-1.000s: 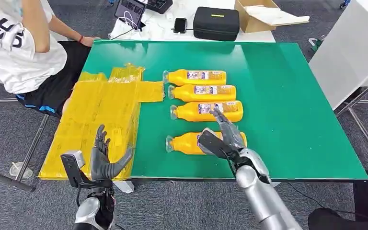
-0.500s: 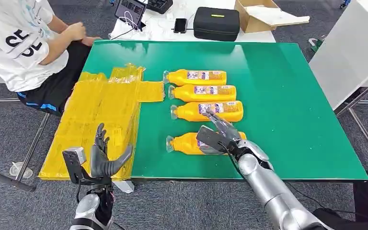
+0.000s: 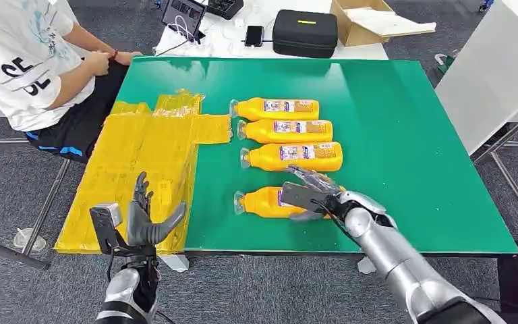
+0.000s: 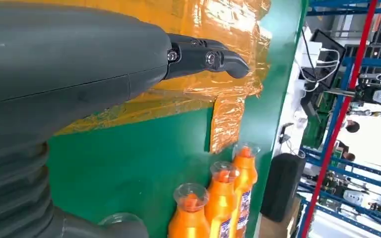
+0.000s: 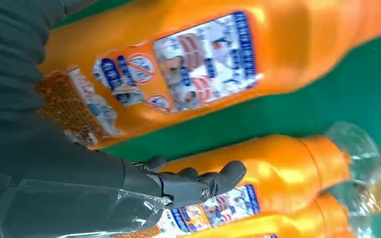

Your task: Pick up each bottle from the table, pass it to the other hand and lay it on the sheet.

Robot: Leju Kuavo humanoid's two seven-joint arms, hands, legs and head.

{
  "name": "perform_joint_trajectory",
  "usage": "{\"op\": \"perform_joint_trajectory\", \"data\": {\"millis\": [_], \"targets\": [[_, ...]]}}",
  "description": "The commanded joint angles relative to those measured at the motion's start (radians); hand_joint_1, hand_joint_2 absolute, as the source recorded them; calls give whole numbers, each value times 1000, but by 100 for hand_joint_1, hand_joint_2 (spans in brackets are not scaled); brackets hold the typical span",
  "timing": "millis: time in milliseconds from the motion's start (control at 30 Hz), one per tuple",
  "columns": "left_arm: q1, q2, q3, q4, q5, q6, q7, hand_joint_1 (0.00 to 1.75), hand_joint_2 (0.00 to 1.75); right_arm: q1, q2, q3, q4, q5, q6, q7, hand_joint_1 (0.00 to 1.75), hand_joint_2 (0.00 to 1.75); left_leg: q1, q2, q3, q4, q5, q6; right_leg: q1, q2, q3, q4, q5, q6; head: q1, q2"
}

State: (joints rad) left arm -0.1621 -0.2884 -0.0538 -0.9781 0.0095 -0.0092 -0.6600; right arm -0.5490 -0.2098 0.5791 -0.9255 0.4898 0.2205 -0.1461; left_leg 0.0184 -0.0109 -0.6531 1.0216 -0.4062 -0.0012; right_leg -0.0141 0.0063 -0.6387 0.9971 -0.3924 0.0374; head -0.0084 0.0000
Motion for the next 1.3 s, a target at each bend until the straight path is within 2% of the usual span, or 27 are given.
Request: {"op": "perform_joint_trajectory", "data": {"millis": [33, 167, 367, 400, 467, 633, 833, 900, 933, 967, 1000, 1133, 1300], "targets": [[-48, 23, 2, 85, -6, -1, 4, 0, 175, -83, -69, 133, 64, -16, 19, 16, 0, 175, -1, 1, 5, 0, -1, 1, 0, 0, 4, 0, -1, -1, 0, 0], [-51, 21, 0, 93, -4, -3, 4, 0, 175, -109, -108, 187, 58, -32, 54, 33, 0, 175, -1, 2, 7, 0, -3, 1, 0, 0, 6, 1, -3, -2, 0, 0], [-60, 18, -8, 115, 2, -7, 5, 0, 175, -136, -106, 265, 106, -21, 81, 46, 0, 175, 0, 1, 3, 0, -1, 1, 0, 0, 3, 0, -1, -1, 0, 0], [-61, 18, -10, 118, 3, -7, 5, 0, 175, -142, -101, 287, 124, -16, 81, 51, 0, 175, -1, 3, 10, 0, -3, 2, 0, 1, 9, 0, -3, -2, 0, 0], [-65, 16, -13, 125, 5, -8, 7, 0, 175, -150, -81, 324, 168, -9, 87, 58, 0, 175, 0, 1, 4, -1, -1, 1, 0, 0, 3, -1, -1, -1, 0, 0], [-77, 4, -18, 150, 17, -11, 13, 0, 175, -181, 2, 414, 316, 26, 67, 68, 0, 175, 0, 3, 7, -1, -1, 1, 1, 1, 7, -2, -1, -2, 0, 0], [-83, -4, -18, 168, 29, -15, 10, 0, 175, -191, 28, 450, 371, 42, 65, 76, 3, 175, 1, 2, 11, -2, -1, 1, 1, 0, 10, -2, -1, -1, 0, 0], [-84, -6, -17, 172, 31, -17, 10, 0, 175, -190, 31, 454, 378, 42, 65, 77, 26, 175, 1, 2, 16, -3, -1, 1, 1, -1, 15, -4, -1, -2, 0, 0], [-84, -7, -16, 175, 34, -19, 9, 0, 175, -188, 32, 457, 381, 44, 59, 75, 105, 175, 1, 1, 14, -2, -1, 0, 1, -1, 13, -2, -1, -2, 0, 0], [-84, -8, -16, 177, 37, -21, 8, 0, 175, -184, 30, 450, 378, 36, 53, 70, 155, 175, 1, 1, 15, -2, -1, 1, 1, -2, 14, -3, -1, -2, 0, 0], [-84, -8, -16, 177, 37, -21, 7, 0, 175, -183, 29, 449, 377, 35, 50, 70, 171, 175, 1, 1, 13, -1, -1, 0, 1, -1, 12, -2, 0, -1, 0, 0], [-82, -8, -14, 176, 44, -25, 2, 0, 175, -170, 5, 418, 336, -2, 39, 45, 175, 175, 1, 0, 17, -2, -1, 1, 1, -2, 16, -2, -1, -2, 0, 0], [-67, 0, -18, 148, 52, -29, -10, 0, 175, -95, -60, 300, 159, -111, -38, -9, 175, 175, 1, -2, 18, -2, 0, 1, 1, -4, 18, -3, -1, -2, 0, 0]]}}
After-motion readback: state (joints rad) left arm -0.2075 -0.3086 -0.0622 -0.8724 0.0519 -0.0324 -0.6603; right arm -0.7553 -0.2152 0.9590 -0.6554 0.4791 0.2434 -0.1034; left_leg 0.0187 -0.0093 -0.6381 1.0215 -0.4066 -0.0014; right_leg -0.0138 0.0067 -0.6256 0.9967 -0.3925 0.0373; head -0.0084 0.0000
